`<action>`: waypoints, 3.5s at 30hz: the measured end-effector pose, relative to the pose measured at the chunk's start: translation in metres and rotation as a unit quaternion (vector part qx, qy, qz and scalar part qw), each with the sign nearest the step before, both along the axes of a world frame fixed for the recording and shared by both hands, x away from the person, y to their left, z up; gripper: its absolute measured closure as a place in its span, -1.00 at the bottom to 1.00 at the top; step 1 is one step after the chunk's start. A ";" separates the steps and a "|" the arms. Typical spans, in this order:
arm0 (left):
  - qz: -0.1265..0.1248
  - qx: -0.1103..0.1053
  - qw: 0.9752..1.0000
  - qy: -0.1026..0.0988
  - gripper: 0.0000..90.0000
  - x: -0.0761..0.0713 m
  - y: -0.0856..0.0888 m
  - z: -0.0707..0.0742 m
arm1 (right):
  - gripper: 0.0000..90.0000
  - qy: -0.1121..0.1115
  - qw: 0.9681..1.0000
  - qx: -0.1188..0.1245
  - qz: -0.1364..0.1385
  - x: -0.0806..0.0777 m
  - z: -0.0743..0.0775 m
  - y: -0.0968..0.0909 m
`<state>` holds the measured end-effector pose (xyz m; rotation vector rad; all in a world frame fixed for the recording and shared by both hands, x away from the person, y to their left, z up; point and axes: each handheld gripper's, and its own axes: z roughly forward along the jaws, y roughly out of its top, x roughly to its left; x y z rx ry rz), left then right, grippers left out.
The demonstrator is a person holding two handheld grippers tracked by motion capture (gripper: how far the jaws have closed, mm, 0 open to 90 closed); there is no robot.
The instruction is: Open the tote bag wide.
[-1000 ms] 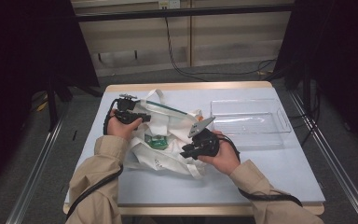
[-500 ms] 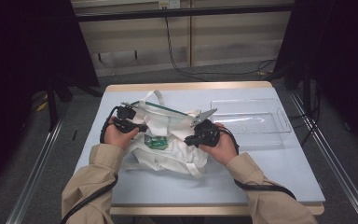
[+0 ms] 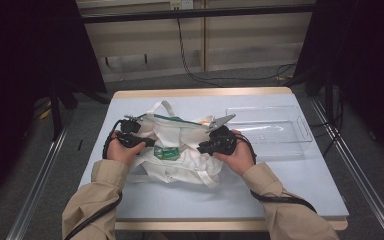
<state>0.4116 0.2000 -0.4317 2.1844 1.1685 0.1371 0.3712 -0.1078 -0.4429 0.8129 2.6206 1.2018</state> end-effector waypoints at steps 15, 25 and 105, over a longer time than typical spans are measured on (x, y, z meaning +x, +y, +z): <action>-0.008 0.053 0.998 0.017 0.93 0.004 -0.008 -0.009 | 0.18 0.008 0.999 0.020 0.041 -0.019 0.001 0.031; -0.001 0.024 1.000 0.016 1.00 0.002 0.000 -0.005 | 0.23 0.008 0.998 -0.003 0.058 -0.022 -0.007 0.030; -0.174 0.026 0.984 0.004 0.56 -0.021 -0.056 0.008 | 0.50 0.025 0.998 0.005 0.057 -0.027 -0.018 0.032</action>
